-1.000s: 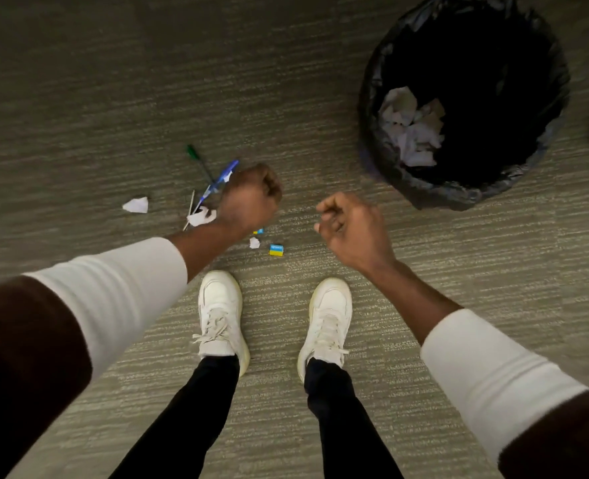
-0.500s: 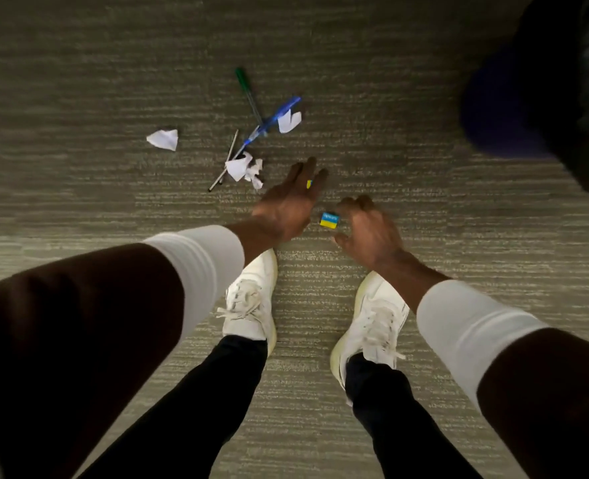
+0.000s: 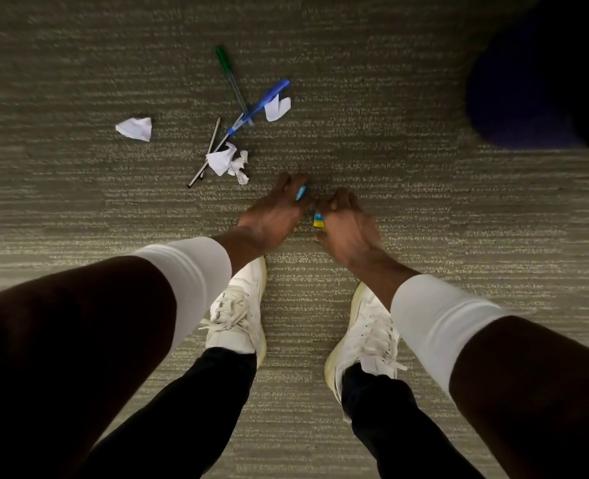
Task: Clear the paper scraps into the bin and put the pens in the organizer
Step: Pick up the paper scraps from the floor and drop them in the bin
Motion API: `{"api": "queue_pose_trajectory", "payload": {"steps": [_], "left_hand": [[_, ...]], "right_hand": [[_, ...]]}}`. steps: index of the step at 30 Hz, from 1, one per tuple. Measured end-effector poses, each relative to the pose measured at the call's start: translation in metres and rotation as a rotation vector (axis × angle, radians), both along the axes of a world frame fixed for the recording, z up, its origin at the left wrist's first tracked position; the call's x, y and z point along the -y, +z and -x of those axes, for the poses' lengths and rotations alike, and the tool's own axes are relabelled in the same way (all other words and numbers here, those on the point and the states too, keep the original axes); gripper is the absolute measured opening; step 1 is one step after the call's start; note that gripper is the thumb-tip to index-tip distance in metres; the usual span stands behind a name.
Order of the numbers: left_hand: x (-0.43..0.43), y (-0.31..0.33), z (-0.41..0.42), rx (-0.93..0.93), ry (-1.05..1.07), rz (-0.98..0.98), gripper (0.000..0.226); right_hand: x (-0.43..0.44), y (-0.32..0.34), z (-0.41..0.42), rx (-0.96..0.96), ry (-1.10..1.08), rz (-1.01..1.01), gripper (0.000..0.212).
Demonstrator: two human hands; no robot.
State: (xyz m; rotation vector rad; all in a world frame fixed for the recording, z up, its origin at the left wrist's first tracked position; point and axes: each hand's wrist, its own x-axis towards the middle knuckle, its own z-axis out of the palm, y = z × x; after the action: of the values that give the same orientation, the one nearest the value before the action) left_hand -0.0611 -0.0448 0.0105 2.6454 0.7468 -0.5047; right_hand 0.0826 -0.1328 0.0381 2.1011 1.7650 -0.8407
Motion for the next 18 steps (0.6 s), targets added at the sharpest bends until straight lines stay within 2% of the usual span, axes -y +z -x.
{"api": "queue_pose_trajectory", "payload": {"steps": [4,7,10,15,18], "left_hand": [[-0.004,-0.007,0.002,0.111,0.014,0.089,0.054],[-0.006,-0.006,0.005,0.186,0.054,0.173,0.059],[-0.008,0.004,0.01,0.275,0.178,0.264,0.06],[-0.006,0.035,0.007,0.134,0.274,0.268,0.024],[-0.007,0.06,-0.002,0.137,0.311,0.284,0.016]], "right_hand": [[0.004,-0.01,0.003,0.025,0.066,-0.005,0.042],[0.006,-0.016,0.005,-0.006,0.117,-0.012,0.045],[0.007,-0.011,0.003,-0.062,-0.004,-0.055,0.044],[0.015,0.016,-0.004,-0.153,-0.215,-0.121,0.028],[0.02,0.039,-0.011,-0.165,-0.299,-0.13,0.023]]}}
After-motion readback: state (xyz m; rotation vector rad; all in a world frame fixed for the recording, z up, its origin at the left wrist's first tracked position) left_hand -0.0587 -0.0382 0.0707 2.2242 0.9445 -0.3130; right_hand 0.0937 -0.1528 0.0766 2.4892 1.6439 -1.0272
